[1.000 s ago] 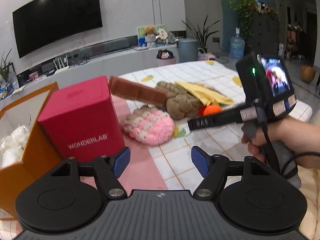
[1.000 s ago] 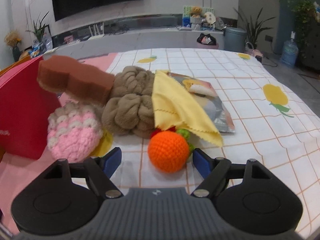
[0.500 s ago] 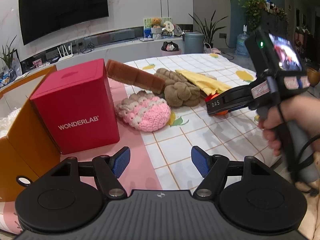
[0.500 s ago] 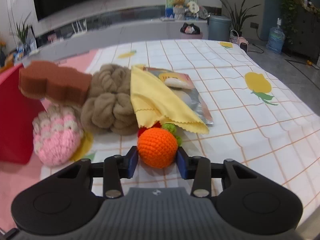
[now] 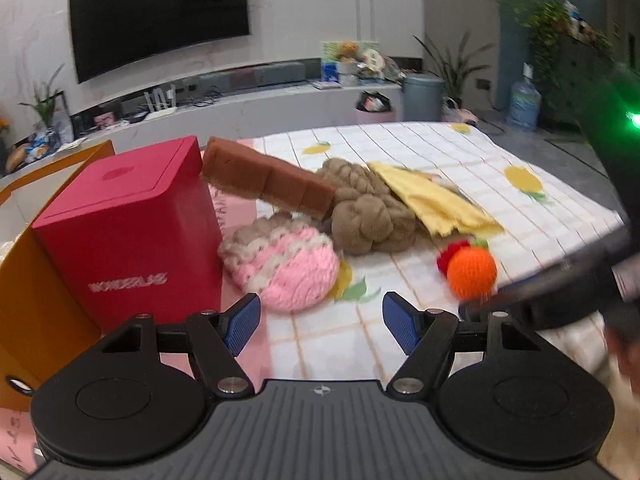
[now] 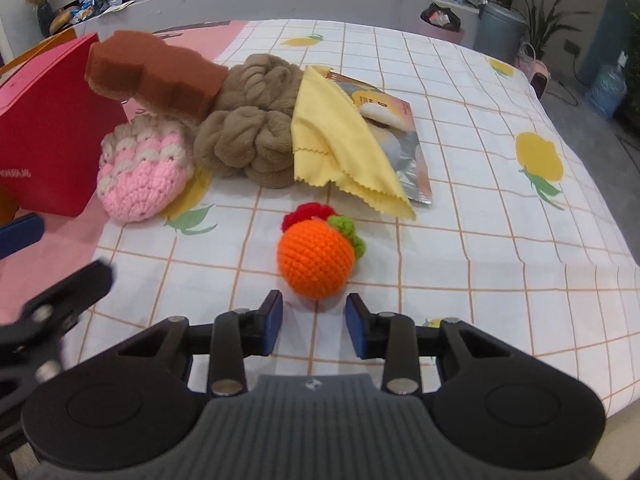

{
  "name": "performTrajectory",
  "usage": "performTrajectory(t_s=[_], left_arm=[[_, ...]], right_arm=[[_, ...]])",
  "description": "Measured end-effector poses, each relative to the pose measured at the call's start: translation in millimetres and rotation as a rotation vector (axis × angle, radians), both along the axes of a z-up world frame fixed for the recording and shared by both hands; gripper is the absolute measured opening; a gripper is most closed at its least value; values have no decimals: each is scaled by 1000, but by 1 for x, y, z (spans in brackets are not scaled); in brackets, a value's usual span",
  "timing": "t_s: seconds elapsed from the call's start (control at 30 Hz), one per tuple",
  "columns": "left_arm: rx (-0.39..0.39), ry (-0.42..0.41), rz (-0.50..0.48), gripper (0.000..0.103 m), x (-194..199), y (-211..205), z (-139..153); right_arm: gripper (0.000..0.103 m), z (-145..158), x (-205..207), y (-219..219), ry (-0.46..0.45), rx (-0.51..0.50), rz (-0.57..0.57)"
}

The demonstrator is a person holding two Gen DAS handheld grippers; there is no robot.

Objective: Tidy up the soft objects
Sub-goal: 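Grasp the pink crocheted pouch with left gripper while right grasps the orange ball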

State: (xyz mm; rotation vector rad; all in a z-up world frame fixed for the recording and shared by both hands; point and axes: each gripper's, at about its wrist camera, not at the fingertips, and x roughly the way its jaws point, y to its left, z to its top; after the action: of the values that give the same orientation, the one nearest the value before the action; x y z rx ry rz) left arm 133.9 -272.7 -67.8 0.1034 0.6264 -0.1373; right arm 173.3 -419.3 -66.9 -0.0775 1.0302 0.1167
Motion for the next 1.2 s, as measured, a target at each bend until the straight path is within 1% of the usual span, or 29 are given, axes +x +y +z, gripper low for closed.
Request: performTrajectory(t_s=[0.07, 0.13, 0.17, 0.23, 0.3, 0.37, 0.43, 0.57, 0.67, 0.8, 0.9, 0.93, 0.97, 1.03, 1.07, 1.1, 1.13, 1.17, 1.2], left_arm=[[1, -26, 43, 81, 7, -8, -1], [0, -56, 87, 82, 15, -13, -2], [-13, -60, 102, 82, 19, -13, -2], [-46, -45, 136, 84, 27, -13, -4], [-70, -10, 184, 84, 37, -13, -8], [-97, 36, 268, 84, 47, -13, -14], [-126, 76, 344, 84, 53, -11, -20], [-160, 92, 461, 85, 62, -8, -24], [-182, 91, 484, 86, 67, -9, -26], [-174, 85, 506, 88, 72, -12, -27], [-174, 83, 495, 88, 73, -10, -31], [-173, 83, 482, 85, 72, -8, -34], [-154, 68, 466, 80, 71, -10, -35], [-94, 61, 426, 71, 69, -14, -38], [-72, 59, 408, 69, 67, -14, -38], [-66, 57, 394, 63, 63, -12, -38], [-63, 54, 390, 54, 58, -12, -38], [-56, 53, 383, 51, 54, -11, -37], [-51, 59, 369, 45, 51, -12, -36]], right_arm=[[47, 0, 2, 0, -3, -6, 5], [67, -2, 2, -7, 2, 1, -31], [70, -2, 3, -10, 15, 8, -34], [75, -2, 3, -13, 44, 6, 11], [78, -3, 3, -15, 54, 6, 13], [81, -3, 3, -14, 54, 8, 8], [86, -4, 5, -12, 57, 8, 9], [90, -6, 5, -9, 58, 8, 16], [91, -6, 5, -9, 56, 10, 21], [93, -7, 4, -8, 55, 10, 23], [93, -7, 4, -8, 54, 11, 25], [93, -7, 4, -8, 53, 11, 26], [93, -7, 4, -8, 53, 10, 29], [93, -7, 4, -9, 53, 11, 33], [93, -7, 4, -9, 53, 11, 34], [93, -7, 4, -9, 52, 11, 36], [93, -7, 4, -9, 52, 12, 37], [93, -7, 4, -9, 52, 11, 39], [93, -7, 4, -10, 51, 12, 41]])
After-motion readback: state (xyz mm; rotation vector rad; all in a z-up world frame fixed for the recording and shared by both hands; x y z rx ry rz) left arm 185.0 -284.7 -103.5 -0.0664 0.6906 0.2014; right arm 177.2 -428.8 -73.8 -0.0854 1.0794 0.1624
